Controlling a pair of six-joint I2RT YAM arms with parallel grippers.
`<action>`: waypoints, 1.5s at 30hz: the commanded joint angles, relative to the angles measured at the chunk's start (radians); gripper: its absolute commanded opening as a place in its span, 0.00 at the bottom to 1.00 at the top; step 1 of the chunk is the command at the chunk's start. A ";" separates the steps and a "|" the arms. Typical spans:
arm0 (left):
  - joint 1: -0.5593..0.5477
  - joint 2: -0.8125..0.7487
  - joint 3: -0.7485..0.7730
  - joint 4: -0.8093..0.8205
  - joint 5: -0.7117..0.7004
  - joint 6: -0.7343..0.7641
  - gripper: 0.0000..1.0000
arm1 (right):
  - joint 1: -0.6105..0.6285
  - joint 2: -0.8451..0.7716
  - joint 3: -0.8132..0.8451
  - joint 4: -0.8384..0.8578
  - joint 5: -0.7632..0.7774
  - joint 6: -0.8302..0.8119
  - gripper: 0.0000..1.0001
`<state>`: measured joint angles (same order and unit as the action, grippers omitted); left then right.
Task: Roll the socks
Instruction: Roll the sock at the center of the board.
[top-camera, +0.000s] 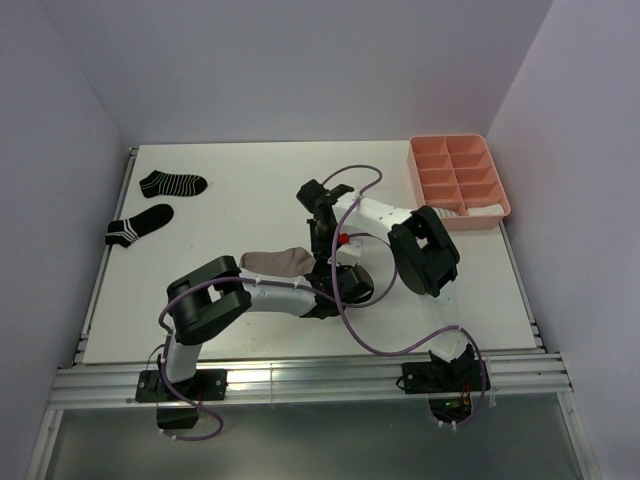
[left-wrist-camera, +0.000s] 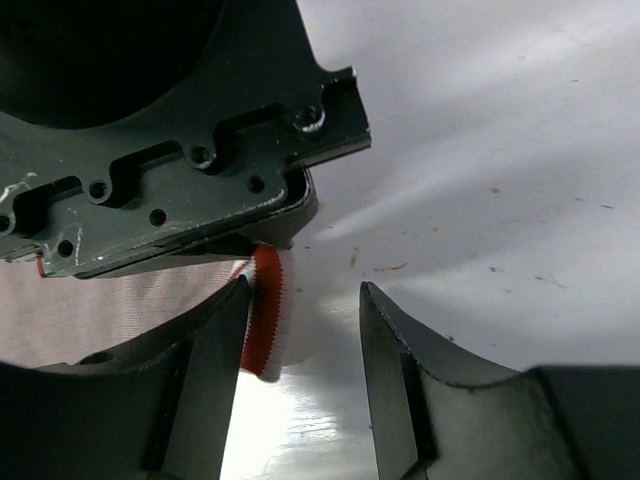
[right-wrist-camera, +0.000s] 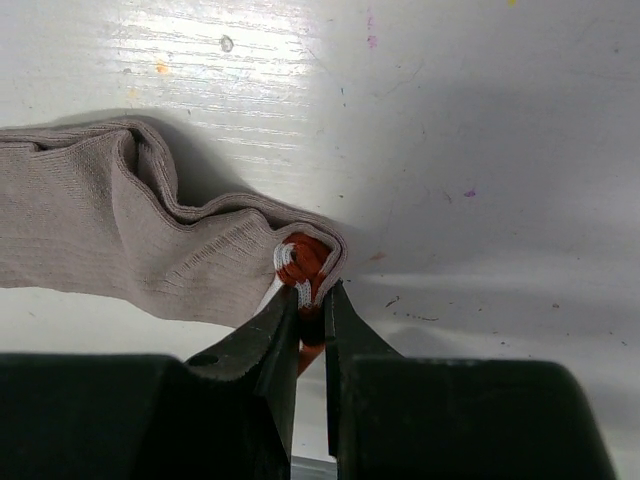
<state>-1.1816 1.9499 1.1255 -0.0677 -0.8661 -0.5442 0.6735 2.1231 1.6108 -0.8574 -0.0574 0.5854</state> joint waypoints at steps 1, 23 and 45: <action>-0.001 0.030 0.060 -0.098 -0.091 -0.036 0.53 | 0.012 0.093 -0.052 -0.037 -0.016 -0.009 0.00; -0.009 0.110 0.122 -0.400 -0.099 -0.278 0.21 | -0.003 0.068 -0.104 0.026 -0.082 0.004 0.00; 0.203 -0.408 -0.334 -0.120 0.441 -0.447 0.01 | -0.097 -0.431 -0.469 0.653 -0.133 0.205 0.57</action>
<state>-1.0134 1.6165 0.8494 -0.2298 -0.5751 -0.9272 0.5938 1.7851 1.1824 -0.3496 -0.2356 0.7479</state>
